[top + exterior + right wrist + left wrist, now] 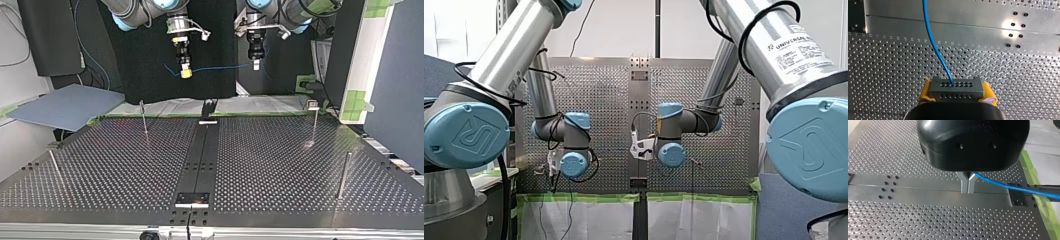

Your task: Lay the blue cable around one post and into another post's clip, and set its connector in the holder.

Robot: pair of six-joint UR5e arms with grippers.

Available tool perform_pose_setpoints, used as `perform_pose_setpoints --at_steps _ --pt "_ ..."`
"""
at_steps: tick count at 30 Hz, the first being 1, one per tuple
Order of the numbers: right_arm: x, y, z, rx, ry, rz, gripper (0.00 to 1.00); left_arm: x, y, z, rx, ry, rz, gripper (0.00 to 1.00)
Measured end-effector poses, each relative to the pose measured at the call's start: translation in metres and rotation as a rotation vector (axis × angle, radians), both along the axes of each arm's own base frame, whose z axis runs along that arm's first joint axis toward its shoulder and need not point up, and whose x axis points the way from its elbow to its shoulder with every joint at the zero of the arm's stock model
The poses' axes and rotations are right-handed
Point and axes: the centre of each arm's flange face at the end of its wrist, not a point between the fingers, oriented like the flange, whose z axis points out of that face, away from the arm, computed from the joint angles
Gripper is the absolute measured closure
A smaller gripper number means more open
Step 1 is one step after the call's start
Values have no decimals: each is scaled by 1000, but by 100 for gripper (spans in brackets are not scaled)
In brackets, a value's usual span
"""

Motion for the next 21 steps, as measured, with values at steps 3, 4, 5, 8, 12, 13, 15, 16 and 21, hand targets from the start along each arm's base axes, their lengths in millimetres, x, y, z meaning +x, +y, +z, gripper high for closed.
perform_pose_setpoints --at_steps 3,4,5,8,12,13,15,16,21 --pt "0 0 0 0 0 0 100 0 0 0 0 0 0 100" --pt "0 0 0 0 0 0 100 0 0 0 0 0 0 100" --pt "0 0 0 0 0 0 100 0 0 0 0 0 0 100" --pt "0 0 0 0 0 0 100 0 0 0 0 1 0 100" --pt "-1 5 -5 14 6 0 100 0 0 0 0 1 0 100" --pt "-1 7 -8 23 9 0 100 0 0 0 0 1 0 100" --pt "-1 16 -18 46 13 1 100 0 0 0 0 1 0 100" --pt "0 20 -22 56 14 2 100 0 0 0 0 1 0 100" --pt "7 45 -48 105 31 36 100 0 0 0 0 1 0 100"
